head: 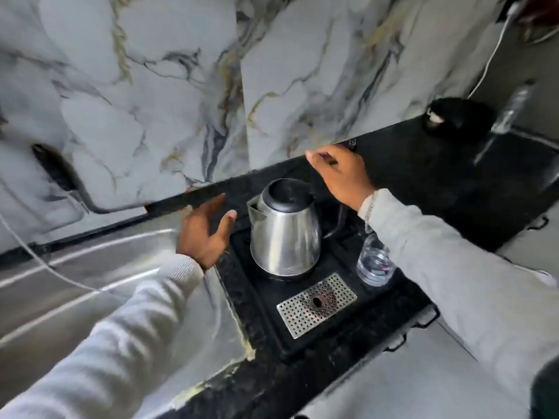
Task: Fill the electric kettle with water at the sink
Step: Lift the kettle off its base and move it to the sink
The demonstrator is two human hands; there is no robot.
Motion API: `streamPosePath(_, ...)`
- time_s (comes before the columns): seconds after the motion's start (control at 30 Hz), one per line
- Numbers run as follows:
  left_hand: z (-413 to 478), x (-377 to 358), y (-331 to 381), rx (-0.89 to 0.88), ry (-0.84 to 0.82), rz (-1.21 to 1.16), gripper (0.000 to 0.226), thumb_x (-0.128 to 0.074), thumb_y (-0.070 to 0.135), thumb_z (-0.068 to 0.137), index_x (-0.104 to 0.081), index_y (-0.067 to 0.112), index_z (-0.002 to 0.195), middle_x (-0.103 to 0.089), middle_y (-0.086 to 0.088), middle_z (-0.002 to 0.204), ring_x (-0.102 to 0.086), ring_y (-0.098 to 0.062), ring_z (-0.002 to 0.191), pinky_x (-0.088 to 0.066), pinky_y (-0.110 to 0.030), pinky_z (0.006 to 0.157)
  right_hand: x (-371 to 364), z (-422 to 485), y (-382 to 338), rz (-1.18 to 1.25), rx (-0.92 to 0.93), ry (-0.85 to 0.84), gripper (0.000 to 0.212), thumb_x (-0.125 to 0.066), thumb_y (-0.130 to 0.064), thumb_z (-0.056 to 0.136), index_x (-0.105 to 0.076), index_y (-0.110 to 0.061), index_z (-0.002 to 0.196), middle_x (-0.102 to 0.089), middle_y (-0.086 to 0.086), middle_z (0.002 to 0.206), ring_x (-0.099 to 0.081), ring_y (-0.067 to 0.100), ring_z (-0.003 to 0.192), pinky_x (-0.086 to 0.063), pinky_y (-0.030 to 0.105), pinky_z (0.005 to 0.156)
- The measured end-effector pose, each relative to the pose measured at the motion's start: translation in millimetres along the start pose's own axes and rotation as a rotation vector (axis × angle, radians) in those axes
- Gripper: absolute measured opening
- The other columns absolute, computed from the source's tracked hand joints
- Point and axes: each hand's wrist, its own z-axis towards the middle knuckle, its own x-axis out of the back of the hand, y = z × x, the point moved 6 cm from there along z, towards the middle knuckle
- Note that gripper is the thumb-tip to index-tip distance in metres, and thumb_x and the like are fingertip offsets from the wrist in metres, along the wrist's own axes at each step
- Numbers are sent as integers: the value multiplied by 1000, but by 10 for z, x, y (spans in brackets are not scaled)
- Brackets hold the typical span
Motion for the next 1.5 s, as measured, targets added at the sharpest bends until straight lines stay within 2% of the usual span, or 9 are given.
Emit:
streamPosePath(0.17,-73,-488,-58,145,45,-346,28,-47,40,86,-70,29,96,-72,5,99,-63,0,93,-47,-32,94,-29,-184,912,400,-585,-240,93,-23,-79,85,-68,-4,117,-69,20,123,-65,30,114,-45,44,105)
streamPosePath(0.4,-180,-816,-126,288,189,-500,37,-37,55,86,-61,27,80,-58,2,85,-49,-14,88,-40,-39,86,-274,-232,1139,568,-500,-414,117,-17,-82,84,-49,28,111,-52,19,78,-47,30,61,-45,32,59)
streamPosePath(0.53,-236,-887,-104,311,243,-497,44,-33,54,87,-60,20,83,-63,-19,85,-49,-12,83,-41,-40,84,-383,-223,1182,565,-489,-400,100,-25,-76,87,-52,16,62,-49,12,41,-47,30,43,-44,31,53)
streamPosePath(0.67,-212,-881,-11,343,301,-515,44,-33,50,89,-58,15,80,-60,-17,82,-47,-15,86,-43,-45,87,-416,-236,1246,689,-573,-293,109,-52,-77,75,-51,30,96,-41,48,76,-36,60,64,-44,49,68)
streamPosePath(0.83,-192,-732,102,294,317,-501,59,-31,50,91,-60,-1,94,-56,-40,109,-53,-35,83,-42,-44,85,-414,-200,1074,773,-556,-235,71,-61,-70,72,-60,-1,91,-38,26,88,-34,39,75,-26,40,61)
streamPosePath(1.03,-123,-247,204,188,339,-556,39,-33,46,92,-56,26,68,-54,14,57,-45,1,62,-38,-25,68,-550,-121,657,840,-476,-223,55,-61,-66,73,-53,-12,66,-39,18,70,-34,33,62,-23,40,60)
streamPosePath(1.23,-259,643,359,-50,537,-192,60,-37,44,91,-33,14,142,-42,-2,147,-38,-11,137,-30,-25,112,-1140,-260,39,862,-421,-274,62,-49,-60,84,-41,-13,45,-37,11,40,-32,24,39,-17,38,50)
streamPosePath(1.37,-398,1022,403,-133,549,263,51,-40,47,88,-57,10,120,-27,-20,155,-20,-35,147,-19,-54,119,-1698,-454,-340,814,-401,-303,63,-46,-53,91,-38,-11,44,-33,4,34,-27,19,30,-17,30,36)
streamPosePath(1.5,-531,1237,130,28,617,331,55,-43,49,82,-60,10,116,-22,-22,156,-15,-40,147,-14,-56,120,-2179,-684,-561,820,-408,-312,58,-48,-46,92,-44,-16,43,-36,4,36,-28,18,30,-18,26,34)
